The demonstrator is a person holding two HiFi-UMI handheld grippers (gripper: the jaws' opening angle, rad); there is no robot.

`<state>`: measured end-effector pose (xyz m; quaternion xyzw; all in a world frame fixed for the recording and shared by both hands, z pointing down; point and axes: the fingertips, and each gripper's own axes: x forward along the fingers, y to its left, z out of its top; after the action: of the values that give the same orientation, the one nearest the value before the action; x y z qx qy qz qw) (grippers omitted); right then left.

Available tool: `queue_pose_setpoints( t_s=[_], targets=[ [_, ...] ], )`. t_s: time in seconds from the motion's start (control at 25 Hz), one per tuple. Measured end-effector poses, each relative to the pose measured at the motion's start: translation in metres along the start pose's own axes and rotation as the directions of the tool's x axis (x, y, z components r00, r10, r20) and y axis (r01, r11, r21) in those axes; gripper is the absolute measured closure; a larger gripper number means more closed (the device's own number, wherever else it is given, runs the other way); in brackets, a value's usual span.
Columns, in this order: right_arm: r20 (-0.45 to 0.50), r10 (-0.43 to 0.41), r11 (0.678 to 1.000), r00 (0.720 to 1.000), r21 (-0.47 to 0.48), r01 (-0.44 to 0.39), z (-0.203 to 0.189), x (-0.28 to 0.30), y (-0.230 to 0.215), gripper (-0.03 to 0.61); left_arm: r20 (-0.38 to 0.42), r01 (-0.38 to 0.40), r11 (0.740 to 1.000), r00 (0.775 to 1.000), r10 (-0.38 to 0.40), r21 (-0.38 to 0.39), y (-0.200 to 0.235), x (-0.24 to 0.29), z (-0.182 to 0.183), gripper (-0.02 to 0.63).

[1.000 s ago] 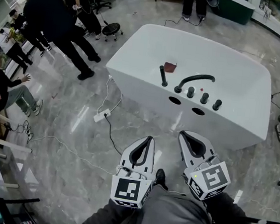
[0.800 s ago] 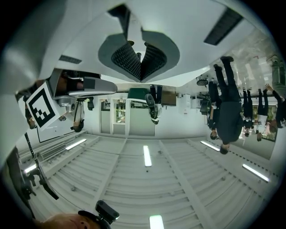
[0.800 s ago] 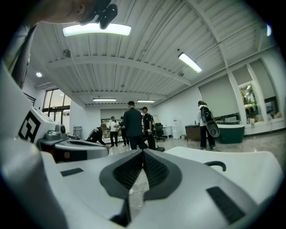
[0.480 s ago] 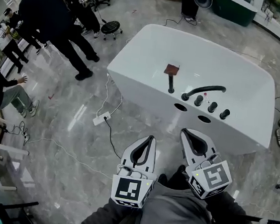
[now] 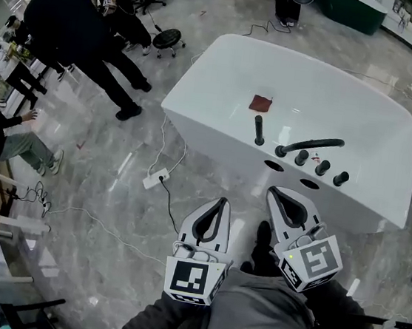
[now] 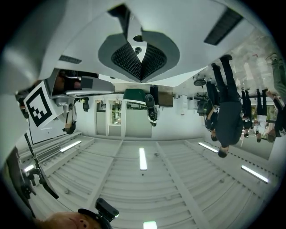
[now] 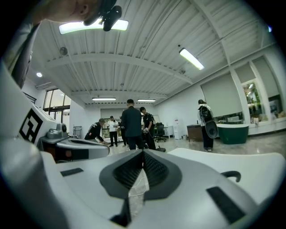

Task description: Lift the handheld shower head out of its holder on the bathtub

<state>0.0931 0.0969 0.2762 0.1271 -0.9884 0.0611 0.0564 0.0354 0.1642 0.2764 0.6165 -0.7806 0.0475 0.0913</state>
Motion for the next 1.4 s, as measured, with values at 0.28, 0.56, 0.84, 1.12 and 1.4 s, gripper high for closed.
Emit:
queue_pose_setpoints(
  t_s=[0.28, 0.56, 0.84, 1.12, 1.4],
  targets=[
    [-0.025, -0.011, 1.0, 1.0, 0.018, 0.012, -0.001, 0.027, -0.032, 0.574, -0.015, 0.016, 1.0, 1.0, -0.016, -0.007, 0.007, 0.044, 0.007, 0.611],
    [-0.055, -0.004, 1.0, 0.998, 0.029, 0.005, -0.005, 0.054, -0.058, 0.574, -0.039, 0.011, 1.0, 0.999, -0.012, -0.024, 0.019, 0.081, 0.007, 0.611],
    [-0.053, -0.003, 0.999, 0.999, 0.042, 0.005, 0.007, 0.081, -0.1, 0.574, -0.054, 0.0, 1.0, 0.999, -0.001, -0.021, 0.025, 0.127, 0.022, 0.611],
    [-0.043, 0.01, 0.999, 0.999, 0.052, -0.008, 0.013, 0.102, -0.138, 0.574, -0.063, -0.025, 1.0, 0.998, 0.025, -0.007, 0.027, 0.164, 0.033, 0.611],
    [-0.049, 0.013, 0.999, 0.999, 0.051, -0.01, 0.011, 0.133, -0.15, 0.574, -0.067, -0.047, 0.999, 0.997, 0.046, -0.013, 0.051, 0.182, 0.032, 0.611]
  ],
)
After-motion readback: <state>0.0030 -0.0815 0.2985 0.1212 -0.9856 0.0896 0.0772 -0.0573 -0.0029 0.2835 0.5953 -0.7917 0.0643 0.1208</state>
